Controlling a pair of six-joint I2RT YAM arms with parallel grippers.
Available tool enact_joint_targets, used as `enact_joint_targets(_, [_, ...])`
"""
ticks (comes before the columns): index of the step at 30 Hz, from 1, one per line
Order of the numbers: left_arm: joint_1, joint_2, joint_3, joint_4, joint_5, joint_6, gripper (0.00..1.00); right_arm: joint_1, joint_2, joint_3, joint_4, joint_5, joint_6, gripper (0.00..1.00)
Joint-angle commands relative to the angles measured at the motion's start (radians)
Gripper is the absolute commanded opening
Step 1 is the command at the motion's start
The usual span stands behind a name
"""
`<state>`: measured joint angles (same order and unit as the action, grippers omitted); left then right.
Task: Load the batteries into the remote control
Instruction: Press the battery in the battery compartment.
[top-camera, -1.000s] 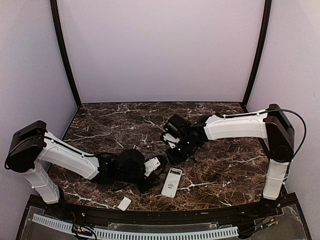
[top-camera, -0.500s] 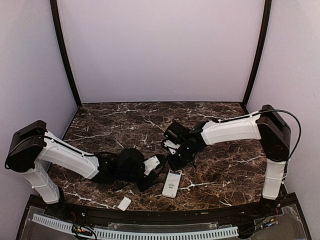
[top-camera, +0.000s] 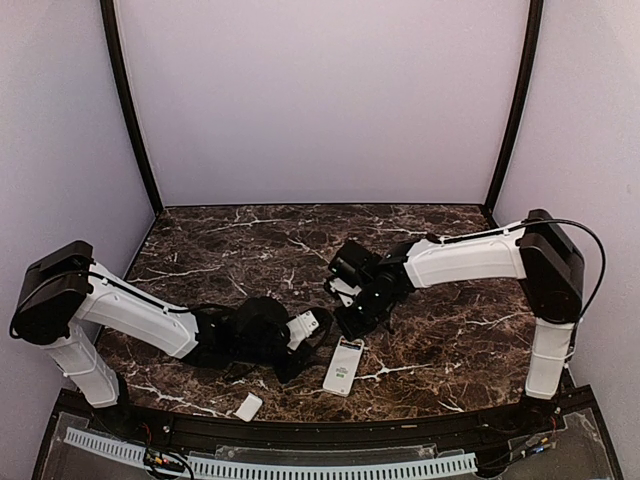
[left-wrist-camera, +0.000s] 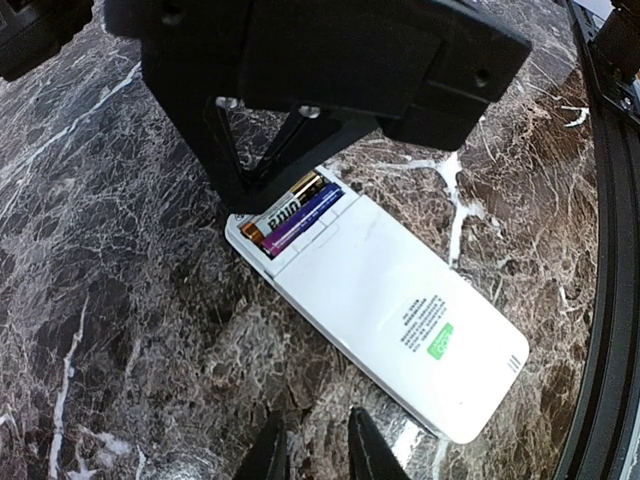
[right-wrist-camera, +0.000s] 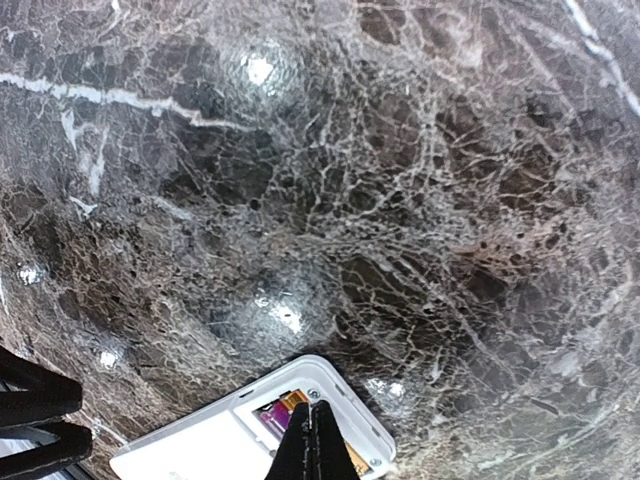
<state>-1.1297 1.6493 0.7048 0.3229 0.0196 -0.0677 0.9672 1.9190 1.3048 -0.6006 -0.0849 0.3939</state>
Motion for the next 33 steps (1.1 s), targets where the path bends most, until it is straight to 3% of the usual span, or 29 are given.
enact_joint_targets(1, [0.002,-0.037,0.000,-0.018,-0.044,-0.020,0.20,0.003,-0.053,0.047,-0.061,0.031,-0.013,0.00])
enact_joint_targets(14, [0.034,-0.082,-0.016,-0.045,-0.089,-0.072,0.20,0.006,0.019,-0.066,0.004,-0.011,0.020,0.00])
enact_joint_targets(20, [0.055,-0.116,-0.033,-0.066,-0.128,-0.094,0.20,0.008,0.003,-0.033,-0.037,0.032,0.004,0.00])
enact_joint_targets(25, [0.071,-0.150,-0.040,-0.106,-0.226,-0.157,0.21,0.016,-0.030,0.035,-0.066,0.035,-0.023,0.00])
enact_joint_targets(29, [0.099,-0.205,-0.044,-0.203,-0.362,-0.246,0.30,0.070,-0.057,0.088,-0.039,0.043,-0.064,0.01])
enact_joint_targets(31, [0.122,-0.235,-0.046,-0.263,-0.414,-0.303,0.34,0.106,-0.058,0.111,-0.010,0.036,-0.067,0.14])
enact_joint_targets(33, [0.148,-0.284,-0.047,-0.327,-0.441,-0.364,0.45,0.153,-0.050,0.126,0.042,-0.005,-0.084,0.28])
